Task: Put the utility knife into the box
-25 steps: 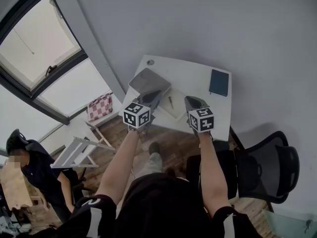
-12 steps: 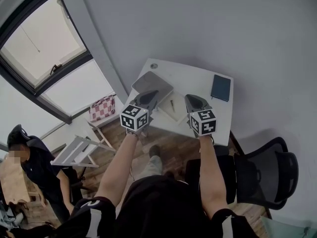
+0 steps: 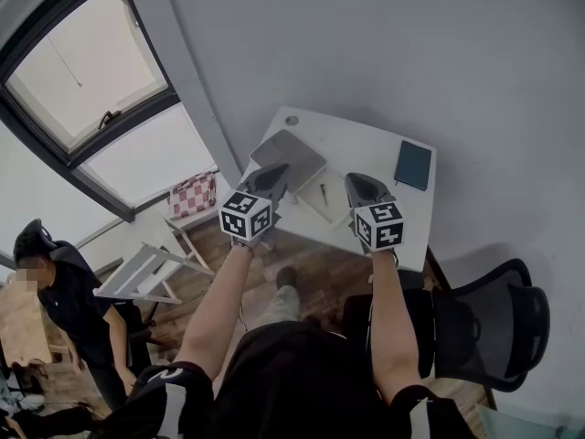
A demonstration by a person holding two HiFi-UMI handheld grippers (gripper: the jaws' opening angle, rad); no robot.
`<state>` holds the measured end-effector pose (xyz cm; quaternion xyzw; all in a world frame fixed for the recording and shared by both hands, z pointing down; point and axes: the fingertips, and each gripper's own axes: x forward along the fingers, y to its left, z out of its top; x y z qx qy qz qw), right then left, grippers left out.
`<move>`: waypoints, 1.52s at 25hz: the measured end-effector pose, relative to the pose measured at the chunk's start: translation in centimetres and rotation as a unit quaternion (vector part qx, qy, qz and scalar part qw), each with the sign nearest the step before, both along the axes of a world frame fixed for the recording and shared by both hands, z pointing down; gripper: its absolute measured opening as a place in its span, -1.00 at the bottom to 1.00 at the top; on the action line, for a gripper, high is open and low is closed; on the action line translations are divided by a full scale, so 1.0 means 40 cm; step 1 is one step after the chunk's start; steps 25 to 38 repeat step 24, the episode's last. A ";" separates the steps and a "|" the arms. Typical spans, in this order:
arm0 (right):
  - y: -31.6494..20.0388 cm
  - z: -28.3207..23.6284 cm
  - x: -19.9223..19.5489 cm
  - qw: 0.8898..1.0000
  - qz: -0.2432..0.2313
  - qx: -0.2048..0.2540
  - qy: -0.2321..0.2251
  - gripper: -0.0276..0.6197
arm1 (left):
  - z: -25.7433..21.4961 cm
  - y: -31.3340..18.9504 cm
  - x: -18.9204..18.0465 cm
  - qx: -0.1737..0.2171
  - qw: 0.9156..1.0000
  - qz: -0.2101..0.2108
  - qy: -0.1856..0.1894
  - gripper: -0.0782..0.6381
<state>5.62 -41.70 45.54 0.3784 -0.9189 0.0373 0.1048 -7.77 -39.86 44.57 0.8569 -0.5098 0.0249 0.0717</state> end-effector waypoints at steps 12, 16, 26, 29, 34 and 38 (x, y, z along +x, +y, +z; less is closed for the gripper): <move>0.025 0.007 -0.024 1.000 -0.004 -0.002 0.008 -0.87 | 0.006 0.024 -0.027 -0.003 1.000 0.000 0.007 -0.71; 0.030 0.014 -0.024 1.000 -0.004 -0.002 0.012 -0.87 | 0.010 0.028 -0.031 -0.003 1.000 -0.001 0.007 -0.71; 0.017 0.029 -0.007 1.000 0.003 -0.010 0.014 -0.87 | 0.020 0.025 -0.034 -0.006 1.000 -0.001 0.005 -0.71; 0.017 0.029 -0.007 1.000 0.003 -0.010 0.014 -0.87 | 0.020 0.025 -0.034 -0.006 1.000 -0.001 0.005 -0.71; 0.017 0.029 -0.007 1.000 0.003 -0.010 0.014 -0.87 | 0.020 0.025 -0.034 -0.006 1.000 -0.001 0.005 -0.71; 0.017 0.029 -0.007 1.000 0.003 -0.010 0.014 -0.87 | 0.020 0.025 -0.034 -0.006 1.000 -0.001 0.005 -0.71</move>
